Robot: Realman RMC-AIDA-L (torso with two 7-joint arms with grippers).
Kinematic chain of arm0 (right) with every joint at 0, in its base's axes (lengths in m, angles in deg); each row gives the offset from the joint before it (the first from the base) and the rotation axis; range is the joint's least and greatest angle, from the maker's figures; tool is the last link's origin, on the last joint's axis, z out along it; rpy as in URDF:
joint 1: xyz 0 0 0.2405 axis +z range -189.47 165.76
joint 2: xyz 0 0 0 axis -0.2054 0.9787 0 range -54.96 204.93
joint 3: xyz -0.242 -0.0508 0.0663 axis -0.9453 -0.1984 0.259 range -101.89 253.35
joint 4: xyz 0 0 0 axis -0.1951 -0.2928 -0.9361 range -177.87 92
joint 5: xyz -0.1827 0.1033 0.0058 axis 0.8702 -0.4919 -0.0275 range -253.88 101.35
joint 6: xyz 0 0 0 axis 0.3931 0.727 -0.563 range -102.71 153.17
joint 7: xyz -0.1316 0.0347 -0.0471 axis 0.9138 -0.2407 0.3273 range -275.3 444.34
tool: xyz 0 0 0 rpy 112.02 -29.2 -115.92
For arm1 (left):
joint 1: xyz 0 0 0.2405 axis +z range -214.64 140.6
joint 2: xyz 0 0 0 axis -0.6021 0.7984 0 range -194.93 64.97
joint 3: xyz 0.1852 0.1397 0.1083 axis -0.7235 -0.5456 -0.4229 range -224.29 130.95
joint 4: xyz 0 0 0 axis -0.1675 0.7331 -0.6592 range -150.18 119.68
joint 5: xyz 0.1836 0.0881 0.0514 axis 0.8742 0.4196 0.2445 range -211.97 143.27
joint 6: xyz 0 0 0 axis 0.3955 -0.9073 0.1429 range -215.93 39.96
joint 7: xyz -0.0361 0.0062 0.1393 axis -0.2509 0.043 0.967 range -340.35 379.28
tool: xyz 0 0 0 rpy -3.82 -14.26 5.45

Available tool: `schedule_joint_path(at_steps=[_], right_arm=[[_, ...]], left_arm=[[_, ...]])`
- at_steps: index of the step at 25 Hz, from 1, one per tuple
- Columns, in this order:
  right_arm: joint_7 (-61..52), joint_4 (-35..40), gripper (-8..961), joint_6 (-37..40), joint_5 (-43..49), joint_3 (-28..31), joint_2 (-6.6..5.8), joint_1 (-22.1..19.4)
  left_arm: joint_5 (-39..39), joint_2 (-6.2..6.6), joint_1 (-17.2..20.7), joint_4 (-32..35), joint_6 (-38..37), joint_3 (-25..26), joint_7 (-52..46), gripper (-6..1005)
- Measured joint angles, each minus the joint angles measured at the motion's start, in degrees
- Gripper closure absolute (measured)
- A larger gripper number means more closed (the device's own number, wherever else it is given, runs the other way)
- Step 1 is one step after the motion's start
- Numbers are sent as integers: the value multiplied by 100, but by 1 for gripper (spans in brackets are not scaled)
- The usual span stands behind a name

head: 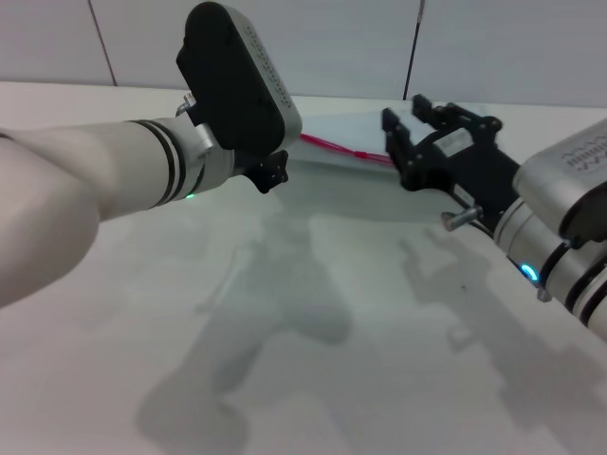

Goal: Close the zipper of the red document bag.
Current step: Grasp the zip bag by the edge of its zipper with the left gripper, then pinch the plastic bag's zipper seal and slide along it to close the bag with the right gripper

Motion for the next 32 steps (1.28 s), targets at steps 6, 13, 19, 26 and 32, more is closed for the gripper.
schedule_joint_path(at_steps=[6, 13, 19, 26, 32], right_arm=[[3, 125, 596, 431, 423, 224, -25, -79], [12, 168, 595, 445, 574, 409, -47, -263], [129, 242, 595, 777, 729, 569, -49, -255], [1056, 663, 594, 1910, 746, 1291, -41, -412], [1313, 613, 594, 2221, 796, 1591, 57, -463]], left_arm=[[0, 1, 143, 98, 220, -11, -6, 965], [0, 1, 207, 107, 573, -13, 8, 966], [-1, 1, 232, 101, 893, -13, 31, 965], [3, -4, 302, 108, 1213, -69, 27, 968], [4, -8, 332, 162, 1358, -262, 27, 968]])
